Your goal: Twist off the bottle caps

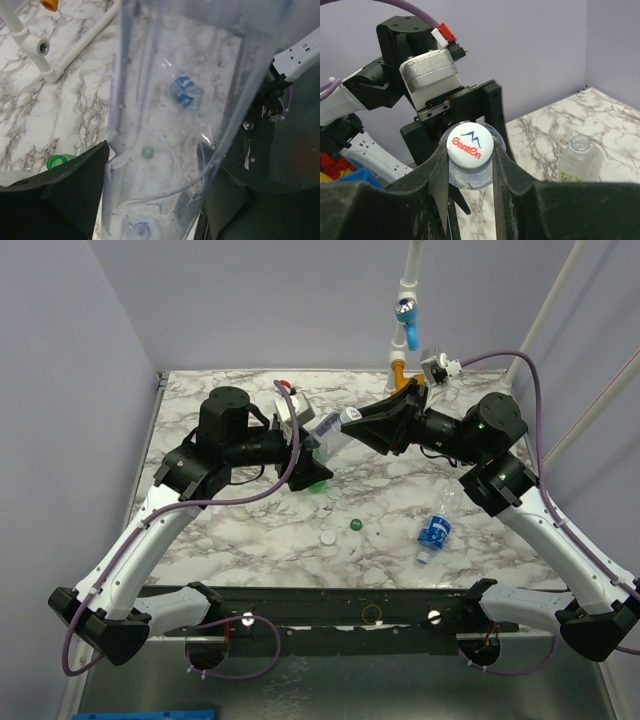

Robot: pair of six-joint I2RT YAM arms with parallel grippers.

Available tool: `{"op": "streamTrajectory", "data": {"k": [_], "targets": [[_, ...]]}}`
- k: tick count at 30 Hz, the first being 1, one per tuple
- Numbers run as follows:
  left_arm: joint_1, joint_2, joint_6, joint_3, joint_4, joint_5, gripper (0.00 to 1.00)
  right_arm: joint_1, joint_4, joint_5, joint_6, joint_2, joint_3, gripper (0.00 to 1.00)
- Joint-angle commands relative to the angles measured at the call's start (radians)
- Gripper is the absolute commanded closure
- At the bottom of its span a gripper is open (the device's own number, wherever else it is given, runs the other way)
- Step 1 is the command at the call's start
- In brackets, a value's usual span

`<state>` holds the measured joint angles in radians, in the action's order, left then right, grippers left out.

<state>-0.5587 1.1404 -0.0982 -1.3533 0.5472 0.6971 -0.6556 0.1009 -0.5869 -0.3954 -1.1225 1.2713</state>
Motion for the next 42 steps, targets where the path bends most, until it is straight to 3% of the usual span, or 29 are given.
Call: {"op": "streamTrajectory", "data": {"k": [1,2,4,9,12,22,34,42], "targets": [[-0.002,-0.001,-0.023,-0.035,-0.029,0.018,0.42,-0.012,0.024,0.025,-0.004,0.004,-0.024,0.99],[-0.005,-0.002,-0.023,-0.031,-0.029,0.015,0.53,-0.013,0.023,0.032,-0.003,0.004,-0.024,0.99],[-0.007,-0.008,-0.023,-0.023,-0.03,0.004,0.62,-0.013,0.023,0.052,-0.009,0.001,-0.023,0.98],[-0.013,-0.017,-0.011,-0.002,-0.055,-0.069,0.7,-0.013,0.044,0.19,-0.073,-0.005,-0.016,0.28],[-0.016,-0.027,0.011,0.019,-0.099,-0.142,0.75,-0.014,0.05,0.255,-0.125,-0.034,0.021,0.21],[-0.026,-0.034,0.063,0.047,-0.151,-0.259,0.79,-0.067,-0.021,0.348,-0.106,-0.143,0.162,0.26],[-0.033,-0.051,0.065,0.071,-0.162,-0.283,0.79,-0.077,-0.019,0.332,-0.108,-0.198,0.214,0.48],[-0.033,-0.054,0.094,0.069,-0.19,-0.321,0.8,-0.082,-0.028,0.311,-0.118,-0.209,0.209,0.47]]}}
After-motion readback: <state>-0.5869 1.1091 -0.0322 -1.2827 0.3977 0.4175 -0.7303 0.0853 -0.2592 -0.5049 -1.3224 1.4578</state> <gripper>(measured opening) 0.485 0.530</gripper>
